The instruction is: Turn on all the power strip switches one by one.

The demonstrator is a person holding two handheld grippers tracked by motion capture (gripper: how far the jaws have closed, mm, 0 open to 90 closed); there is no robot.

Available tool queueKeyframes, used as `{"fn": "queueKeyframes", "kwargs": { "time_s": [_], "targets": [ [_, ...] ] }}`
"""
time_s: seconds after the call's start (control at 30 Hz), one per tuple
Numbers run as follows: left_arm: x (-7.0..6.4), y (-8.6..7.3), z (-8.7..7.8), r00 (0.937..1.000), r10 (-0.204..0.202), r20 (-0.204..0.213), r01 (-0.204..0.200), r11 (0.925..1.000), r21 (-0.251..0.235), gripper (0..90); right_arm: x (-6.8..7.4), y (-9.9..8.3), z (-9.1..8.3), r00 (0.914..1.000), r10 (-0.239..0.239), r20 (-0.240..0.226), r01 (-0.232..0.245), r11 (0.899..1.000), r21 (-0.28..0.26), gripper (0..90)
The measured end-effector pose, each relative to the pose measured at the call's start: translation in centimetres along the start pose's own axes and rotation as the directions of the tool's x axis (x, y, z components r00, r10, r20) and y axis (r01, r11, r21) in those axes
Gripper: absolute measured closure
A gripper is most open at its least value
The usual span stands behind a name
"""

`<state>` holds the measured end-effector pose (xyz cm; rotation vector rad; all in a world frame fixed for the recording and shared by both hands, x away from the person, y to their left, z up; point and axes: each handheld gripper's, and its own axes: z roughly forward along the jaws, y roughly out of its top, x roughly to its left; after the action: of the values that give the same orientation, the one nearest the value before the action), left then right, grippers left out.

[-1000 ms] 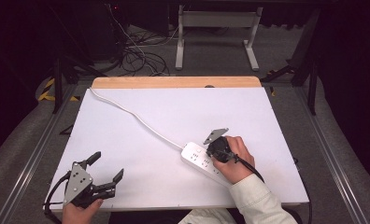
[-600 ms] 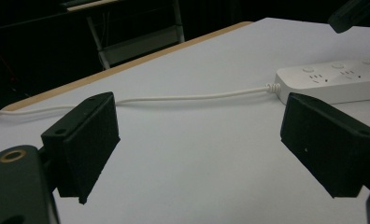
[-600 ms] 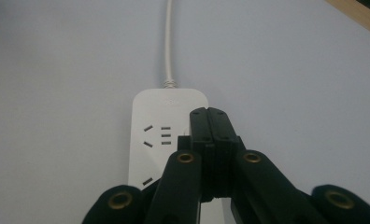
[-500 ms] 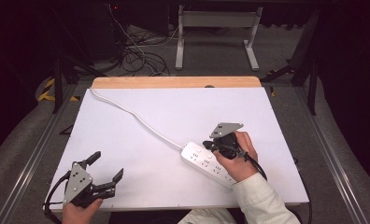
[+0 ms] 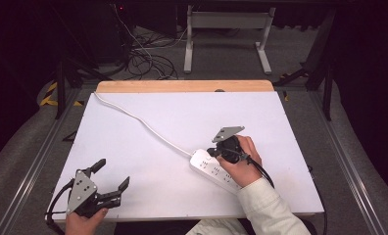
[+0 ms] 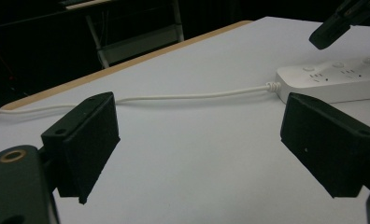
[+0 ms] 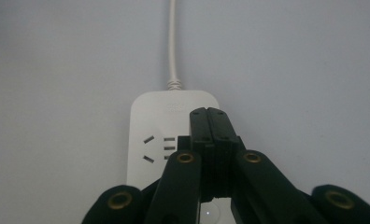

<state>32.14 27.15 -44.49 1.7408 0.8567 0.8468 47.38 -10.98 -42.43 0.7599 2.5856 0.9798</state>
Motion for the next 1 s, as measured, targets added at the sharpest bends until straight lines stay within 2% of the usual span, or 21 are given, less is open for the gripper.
{"fn": "queueKeyframes", "kwargs": {
  "time_s": [0.43,0.7,1.0],
  "targets": [
    [0.0,0.0,0.0,1.0,0.003,0.001,-0.003,1.0,0.0,11.9,-0.4,-0.1,2.1,0.9998,0.012,-0.014,-0.012,0.998,0.061,90.0],
    [0.0,0.0,0.0,1.0,0.004,0.0,-0.004,1.0,-0.002,11.9,-0.2,-0.1,2.4,0.9998,0.013,-0.015,-0.012,0.996,0.085,90.0],
    [0.0,0.0,0.0,1.0,0.004,-0.002,-0.004,1.0,-0.004,11.9,-0.3,-0.1,2.6,0.9997,0.007,-0.025,-0.005,0.996,0.086,90.0]
  ]
}}
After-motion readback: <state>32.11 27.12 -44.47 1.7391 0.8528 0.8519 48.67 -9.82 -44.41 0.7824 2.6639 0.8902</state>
